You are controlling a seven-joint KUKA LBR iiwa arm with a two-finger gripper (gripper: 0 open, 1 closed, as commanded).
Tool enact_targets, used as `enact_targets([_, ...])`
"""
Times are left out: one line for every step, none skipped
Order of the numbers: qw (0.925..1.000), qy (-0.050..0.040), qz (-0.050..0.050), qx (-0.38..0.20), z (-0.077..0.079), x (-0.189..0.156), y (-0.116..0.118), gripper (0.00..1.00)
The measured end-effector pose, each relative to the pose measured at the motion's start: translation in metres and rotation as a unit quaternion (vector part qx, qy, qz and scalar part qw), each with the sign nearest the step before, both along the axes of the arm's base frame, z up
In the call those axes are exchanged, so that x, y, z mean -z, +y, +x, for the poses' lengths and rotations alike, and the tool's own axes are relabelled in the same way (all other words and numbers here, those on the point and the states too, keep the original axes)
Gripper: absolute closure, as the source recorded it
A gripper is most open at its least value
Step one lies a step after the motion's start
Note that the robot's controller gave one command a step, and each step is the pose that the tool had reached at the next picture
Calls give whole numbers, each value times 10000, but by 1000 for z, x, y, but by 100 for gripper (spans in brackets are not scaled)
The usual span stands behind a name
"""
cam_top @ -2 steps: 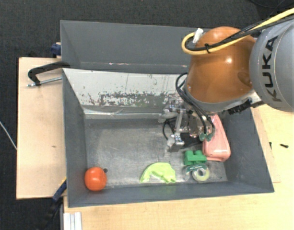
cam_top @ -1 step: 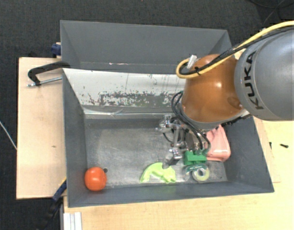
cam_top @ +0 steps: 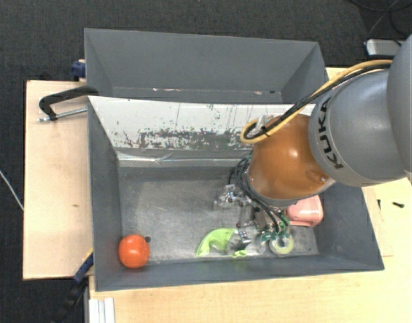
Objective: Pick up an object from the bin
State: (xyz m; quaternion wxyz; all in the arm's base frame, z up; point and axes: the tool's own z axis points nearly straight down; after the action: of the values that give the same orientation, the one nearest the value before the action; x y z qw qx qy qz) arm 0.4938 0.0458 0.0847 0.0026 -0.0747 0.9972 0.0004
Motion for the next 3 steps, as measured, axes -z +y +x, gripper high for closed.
enact_targets([9994, -25, -11, 331, 5, 24, -3, 0])
enact_targets([9995, -22, -2, 302, 1, -19, -23, 0])
enact_targets([9994, 89, -28, 327, 7, 13, -4, 100])
